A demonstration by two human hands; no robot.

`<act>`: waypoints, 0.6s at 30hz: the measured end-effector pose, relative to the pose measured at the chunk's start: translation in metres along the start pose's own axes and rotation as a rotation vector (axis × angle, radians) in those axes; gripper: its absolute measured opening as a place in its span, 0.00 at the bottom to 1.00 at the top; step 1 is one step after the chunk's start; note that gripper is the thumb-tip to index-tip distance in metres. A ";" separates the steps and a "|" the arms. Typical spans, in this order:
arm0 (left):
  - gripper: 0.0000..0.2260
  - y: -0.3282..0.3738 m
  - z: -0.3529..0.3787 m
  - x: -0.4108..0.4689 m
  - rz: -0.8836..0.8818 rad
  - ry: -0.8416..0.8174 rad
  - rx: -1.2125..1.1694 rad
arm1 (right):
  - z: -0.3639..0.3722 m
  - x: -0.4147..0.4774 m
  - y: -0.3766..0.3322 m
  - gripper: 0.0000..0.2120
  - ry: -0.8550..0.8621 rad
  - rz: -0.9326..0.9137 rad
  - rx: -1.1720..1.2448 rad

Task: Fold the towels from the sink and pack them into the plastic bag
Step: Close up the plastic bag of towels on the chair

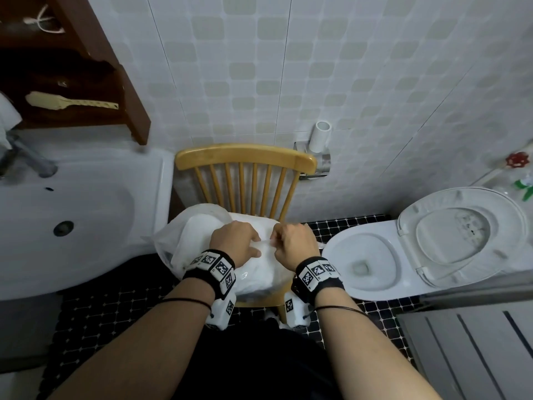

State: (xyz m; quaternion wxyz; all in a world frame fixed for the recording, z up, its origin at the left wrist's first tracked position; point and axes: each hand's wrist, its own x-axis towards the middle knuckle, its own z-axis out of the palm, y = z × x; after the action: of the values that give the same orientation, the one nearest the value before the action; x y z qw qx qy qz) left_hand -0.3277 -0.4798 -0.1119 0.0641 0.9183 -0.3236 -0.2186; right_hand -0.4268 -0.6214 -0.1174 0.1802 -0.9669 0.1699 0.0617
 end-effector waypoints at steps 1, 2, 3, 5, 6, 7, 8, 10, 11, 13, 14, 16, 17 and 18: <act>0.06 0.000 0.001 0.000 -0.002 -0.010 -0.002 | 0.000 0.000 0.001 0.08 -0.011 -0.011 -0.003; 0.08 0.000 0.003 0.001 -0.015 0.006 -0.016 | 0.001 0.000 0.001 0.08 -0.024 -0.021 0.005; 0.14 0.000 0.005 0.001 -0.022 0.006 -0.004 | 0.002 0.001 0.001 0.08 -0.025 -0.032 0.029; 0.18 -0.001 0.008 0.003 -0.011 0.007 -0.016 | 0.006 0.002 0.004 0.10 -0.013 -0.024 0.108; 0.17 -0.002 0.010 0.004 -0.016 0.012 -0.032 | 0.007 0.002 0.004 0.09 -0.009 -0.026 0.139; 0.17 -0.002 0.011 0.005 -0.022 0.020 -0.051 | 0.009 0.003 0.004 0.07 -0.010 -0.034 0.152; 0.17 -0.003 0.013 0.006 -0.025 0.031 -0.063 | 0.010 0.005 0.003 0.04 -0.014 -0.040 0.149; 0.20 -0.003 0.014 0.007 -0.018 0.035 -0.093 | 0.007 0.006 0.002 0.06 -0.019 -0.050 0.122; 0.20 -0.002 0.013 0.007 -0.010 0.029 -0.115 | 0.006 0.006 0.001 0.08 -0.017 -0.064 0.100; 0.16 0.000 0.009 0.005 -0.010 0.018 -0.164 | 0.002 0.009 0.001 0.10 -0.023 -0.062 0.081; 0.12 -0.001 0.007 0.004 -0.013 0.013 -0.187 | 0.002 0.010 0.001 0.11 -0.036 -0.051 0.081; 0.06 -0.002 0.005 0.004 -0.014 0.007 -0.227 | 0.000 0.013 0.000 0.11 -0.058 -0.047 0.095; 0.06 -0.004 0.005 0.004 -0.012 0.010 -0.251 | -0.001 0.014 0.000 0.12 -0.069 -0.050 0.108; 0.06 -0.006 0.006 0.004 -0.007 0.008 -0.268 | 0.000 0.015 0.000 0.11 -0.082 -0.045 0.112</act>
State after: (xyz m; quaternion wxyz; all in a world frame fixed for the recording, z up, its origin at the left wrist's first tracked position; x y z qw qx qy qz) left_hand -0.3240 -0.4780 -0.1200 0.1867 0.9036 -0.2880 -0.2563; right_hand -0.4124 -0.6261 -0.1197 0.2421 -0.9555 0.1438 0.0877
